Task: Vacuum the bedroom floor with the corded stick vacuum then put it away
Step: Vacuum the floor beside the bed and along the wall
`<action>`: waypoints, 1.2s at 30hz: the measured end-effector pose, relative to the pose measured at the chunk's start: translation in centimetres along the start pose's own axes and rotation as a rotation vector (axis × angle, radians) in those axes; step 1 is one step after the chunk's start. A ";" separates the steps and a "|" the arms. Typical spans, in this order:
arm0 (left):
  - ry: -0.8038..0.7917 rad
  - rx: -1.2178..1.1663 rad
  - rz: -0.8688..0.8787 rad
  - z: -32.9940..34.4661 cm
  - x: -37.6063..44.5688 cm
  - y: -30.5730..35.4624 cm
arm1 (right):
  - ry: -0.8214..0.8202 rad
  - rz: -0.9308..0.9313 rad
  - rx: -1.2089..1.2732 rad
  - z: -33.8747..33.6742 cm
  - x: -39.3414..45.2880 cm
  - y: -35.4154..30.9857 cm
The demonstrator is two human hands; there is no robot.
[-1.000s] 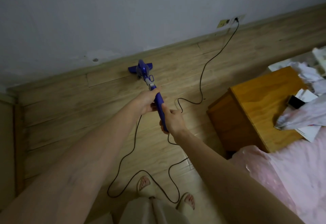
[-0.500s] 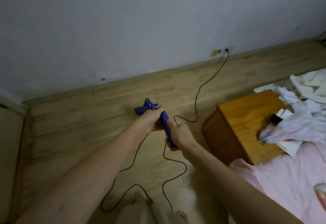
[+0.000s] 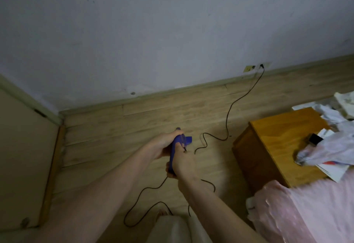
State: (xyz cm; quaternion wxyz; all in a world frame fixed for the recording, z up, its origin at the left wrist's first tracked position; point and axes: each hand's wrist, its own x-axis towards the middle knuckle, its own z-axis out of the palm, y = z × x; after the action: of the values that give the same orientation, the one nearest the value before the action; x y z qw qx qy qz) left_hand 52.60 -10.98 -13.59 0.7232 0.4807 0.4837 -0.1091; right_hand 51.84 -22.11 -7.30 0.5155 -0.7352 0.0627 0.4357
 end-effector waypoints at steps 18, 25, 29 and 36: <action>-0.018 0.189 0.052 -4.5 9.3 6.7 | 0.078 0.009 0.091 6.3 8.9 -3.4; -0.003 0.217 0.055 -4.1 13.2 11.2 | 0.084 0.004 0.100 6.0 13.5 -6.9; -0.018 0.265 0.040 -4.0 15.6 15.0 | 0.079 0.006 0.120 6.0 16.8 -9.6; 0.006 0.274 0.017 -3.3 19.8 21.6 | 0.049 0.005 0.079 5.3 22.6 -15.3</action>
State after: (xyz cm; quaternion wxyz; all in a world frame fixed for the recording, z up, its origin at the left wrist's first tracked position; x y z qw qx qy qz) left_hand 74.19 8.88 -17.00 0.6504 0.5793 0.4623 -0.1663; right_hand 70.98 -2.66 -12.95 0.5413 -0.7247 0.0940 0.4160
